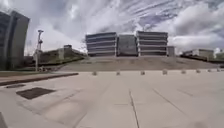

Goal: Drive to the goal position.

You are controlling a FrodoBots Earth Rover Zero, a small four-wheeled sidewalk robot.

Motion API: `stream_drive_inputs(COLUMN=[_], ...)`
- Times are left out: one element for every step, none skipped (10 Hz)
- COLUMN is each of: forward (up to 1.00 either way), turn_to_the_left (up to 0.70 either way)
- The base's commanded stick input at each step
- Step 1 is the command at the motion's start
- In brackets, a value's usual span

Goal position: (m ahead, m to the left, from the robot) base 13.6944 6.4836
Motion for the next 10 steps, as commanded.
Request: stream_drive_inputs(forward=[1.00,1.00,1.00,1.00,1.00,1.00,1.00,1.00,1.00,1.00], turn_to_the_left=[0.00,0.00,0.10,0.19,0.13,0.05,0.08,0.05,0.04,0.02])
